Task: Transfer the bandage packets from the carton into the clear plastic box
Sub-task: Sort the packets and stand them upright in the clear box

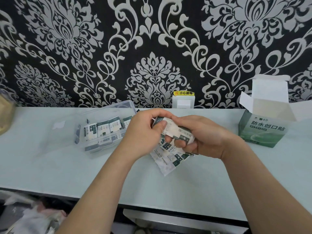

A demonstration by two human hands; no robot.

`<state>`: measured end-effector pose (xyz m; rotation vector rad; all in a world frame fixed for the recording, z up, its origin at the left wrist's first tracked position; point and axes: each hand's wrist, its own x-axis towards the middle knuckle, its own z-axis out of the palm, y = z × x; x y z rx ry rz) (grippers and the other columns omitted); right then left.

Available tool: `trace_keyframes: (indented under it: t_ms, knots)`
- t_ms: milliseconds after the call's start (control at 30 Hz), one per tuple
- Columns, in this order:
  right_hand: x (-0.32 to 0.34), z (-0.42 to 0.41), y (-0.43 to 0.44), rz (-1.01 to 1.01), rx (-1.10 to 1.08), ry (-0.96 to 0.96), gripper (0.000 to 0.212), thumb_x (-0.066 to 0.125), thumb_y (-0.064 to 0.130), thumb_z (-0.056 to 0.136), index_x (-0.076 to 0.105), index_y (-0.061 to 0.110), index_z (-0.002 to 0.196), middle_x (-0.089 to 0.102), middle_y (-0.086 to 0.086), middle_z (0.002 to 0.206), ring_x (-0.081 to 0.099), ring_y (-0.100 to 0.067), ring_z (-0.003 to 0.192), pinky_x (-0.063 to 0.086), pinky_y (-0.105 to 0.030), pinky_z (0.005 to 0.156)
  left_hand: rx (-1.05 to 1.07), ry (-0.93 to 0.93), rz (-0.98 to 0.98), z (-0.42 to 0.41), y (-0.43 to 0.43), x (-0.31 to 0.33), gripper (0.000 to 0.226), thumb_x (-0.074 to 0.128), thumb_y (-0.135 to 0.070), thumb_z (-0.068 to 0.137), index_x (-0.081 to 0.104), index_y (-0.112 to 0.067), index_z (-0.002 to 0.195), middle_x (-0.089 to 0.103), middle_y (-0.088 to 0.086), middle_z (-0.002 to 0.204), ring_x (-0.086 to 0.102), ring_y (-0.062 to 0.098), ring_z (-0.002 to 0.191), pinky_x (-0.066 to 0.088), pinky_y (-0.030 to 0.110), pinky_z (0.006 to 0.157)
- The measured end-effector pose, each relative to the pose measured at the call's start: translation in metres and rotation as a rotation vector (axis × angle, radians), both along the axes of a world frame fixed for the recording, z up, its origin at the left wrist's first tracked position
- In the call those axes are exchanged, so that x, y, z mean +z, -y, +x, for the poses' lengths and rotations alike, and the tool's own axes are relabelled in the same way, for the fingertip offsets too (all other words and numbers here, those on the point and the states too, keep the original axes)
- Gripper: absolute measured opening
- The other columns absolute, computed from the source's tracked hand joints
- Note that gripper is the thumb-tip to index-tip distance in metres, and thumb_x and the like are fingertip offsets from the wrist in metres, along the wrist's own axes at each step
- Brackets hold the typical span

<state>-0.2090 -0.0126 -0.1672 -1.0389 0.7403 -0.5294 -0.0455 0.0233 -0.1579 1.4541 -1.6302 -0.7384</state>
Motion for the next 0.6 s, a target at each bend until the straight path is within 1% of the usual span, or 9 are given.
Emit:
trace_keyframes:
  t_ms: [133, 233, 333, 367, 400, 467, 500, 533, 600]
  knots:
    - [0.001, 0.008, -0.003, -0.197, -0.145, -0.091, 0.031, 0.041, 0.024, 0.104, 0.063, 0.002, 0.103, 0.066, -0.016, 0.078, 0.042, -0.012, 0.049, 0.027, -0.014, 0.036, 0.121, -0.054, -0.032, 0.001, 0.003, -0.003, 0.025, 0.063, -0.013, 0.09, 0.071, -0.036, 0.085, 0.06, -0.007, 0.059, 0.051, 0.018, 0.056, 0.05, 0.041, 0.056]
    - [0.003, 0.011, -0.006, -0.338, -0.169, -0.175, 0.028, 0.045, 0.025, 0.102, 0.065, 0.005, 0.103, 0.065, -0.011, 0.077, 0.045, -0.012, 0.051, 0.032, -0.017, 0.043, 0.164, -0.072, -0.045, 0.001, 0.004, -0.003, 0.023, 0.065, -0.014, 0.089, 0.072, -0.034, 0.082, 0.06, -0.012, 0.059, 0.052, 0.014, 0.056, 0.044, 0.029, 0.055]
    - [0.007, 0.011, -0.007, -0.563, -0.219, -0.364, 0.011, 0.055, 0.019, 0.098, 0.066, 0.015, 0.098, 0.063, -0.008, 0.064, 0.052, -0.015, 0.053, 0.044, -0.027, 0.053, 0.229, -0.109, -0.088, 0.002, 0.005, 0.002, 0.02, 0.068, -0.013, 0.088, 0.07, -0.032, 0.084, 0.062, -0.011, 0.065, 0.051, 0.011, 0.055, 0.043, 0.027, 0.054]
    - [0.008, 0.012, -0.007, -0.612, -0.269, -0.381, 0.01, 0.057, 0.015, 0.096, 0.066, 0.015, 0.099, 0.063, -0.005, 0.059, 0.054, -0.013, 0.05, 0.047, -0.027, 0.053, 0.243, -0.189, -0.089, 0.003, 0.006, 0.004, 0.018, 0.069, -0.012, 0.087, 0.068, -0.029, 0.088, 0.063, -0.007, 0.067, 0.052, 0.01, 0.055, 0.044, 0.026, 0.054]
    - [0.009, 0.013, -0.007, -0.618, -0.328, -0.341, 0.011, 0.058, 0.011, 0.096, 0.067, 0.014, 0.1, 0.062, -0.003, 0.056, 0.055, -0.011, 0.047, 0.048, -0.024, 0.052, 0.242, -0.32, -0.064, 0.003, 0.005, 0.006, 0.018, 0.07, -0.01, 0.086, 0.066, -0.026, 0.095, 0.064, -0.005, 0.068, 0.053, 0.008, 0.054, 0.044, 0.024, 0.052]
    - [0.011, 0.017, -0.009, -0.505, -0.446, -0.147, 0.014, 0.058, 0.005, 0.094, 0.067, 0.008, 0.105, 0.064, -0.004, 0.061, 0.057, -0.009, 0.048, 0.049, -0.02, 0.05, 0.187, -0.603, 0.023, 0.001, 0.005, 0.011, 0.023, 0.07, -0.009, 0.085, 0.062, -0.015, 0.106, 0.066, -0.003, 0.067, 0.055, 0.008, 0.054, 0.044, 0.02, 0.05]
    - [0.013, 0.021, -0.01, -0.446, -0.486, -0.062, 0.016, 0.058, 0.003, 0.094, 0.066, 0.004, 0.109, 0.065, -0.006, 0.067, 0.057, -0.01, 0.05, 0.049, -0.019, 0.05, 0.157, -0.662, 0.053, 0.001, 0.004, 0.013, 0.022, 0.071, -0.009, 0.085, 0.063, -0.012, 0.106, 0.067, -0.002, 0.068, 0.056, 0.008, 0.055, 0.043, 0.019, 0.051]
    - [0.013, 0.026, -0.011, -0.42, -0.507, -0.019, 0.019, 0.058, 0.004, 0.094, 0.064, 0.001, 0.111, 0.065, -0.009, 0.072, 0.058, -0.01, 0.051, 0.049, -0.02, 0.05, 0.146, -0.654, 0.065, 0.0, 0.004, 0.013, 0.018, 0.07, -0.011, 0.085, 0.066, -0.011, 0.102, 0.068, -0.002, 0.069, 0.057, 0.007, 0.057, 0.044, 0.019, 0.052]
    - [0.012, 0.039, -0.014, -0.461, -0.505, -0.041, 0.017, 0.055, 0.005, 0.096, 0.065, 0.003, 0.11, 0.065, -0.009, 0.075, 0.059, -0.011, 0.051, 0.051, -0.022, 0.052, 0.175, -0.581, 0.048, 0.001, 0.002, 0.013, 0.011, 0.07, -0.012, 0.086, 0.071, -0.013, 0.096, 0.07, -0.003, 0.071, 0.06, 0.005, 0.059, 0.045, 0.017, 0.054]
